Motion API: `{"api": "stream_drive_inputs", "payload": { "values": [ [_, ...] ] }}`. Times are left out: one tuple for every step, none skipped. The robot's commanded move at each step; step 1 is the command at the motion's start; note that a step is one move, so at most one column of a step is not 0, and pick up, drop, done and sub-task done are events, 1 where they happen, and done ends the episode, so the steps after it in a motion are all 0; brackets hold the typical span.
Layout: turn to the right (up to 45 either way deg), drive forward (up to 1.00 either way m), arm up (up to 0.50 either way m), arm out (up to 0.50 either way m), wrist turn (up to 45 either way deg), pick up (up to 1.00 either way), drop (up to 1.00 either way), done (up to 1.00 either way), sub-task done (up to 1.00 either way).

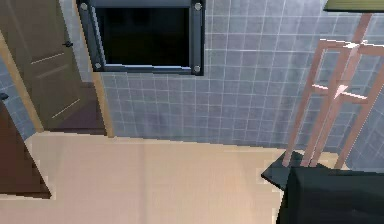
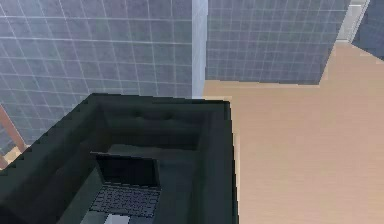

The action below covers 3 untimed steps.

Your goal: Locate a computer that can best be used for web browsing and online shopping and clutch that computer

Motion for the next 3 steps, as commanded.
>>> {"api": "stream_drive_inputs", "payload": {
  "values": [
    [-21.0, 0.0, 0.0, 0.0, 0.0, 0.0, 0.0, 0.0, 0.0],
    [0.0, 0.0, 0.5, 0.0, 0.0, 0.0, 0.0, 0.0, 0.0],
    [0.0, 0.0, 0.02, 0.0, 0.0, 0.0, 0.0, 0.0, 0.0]
  ]
}}
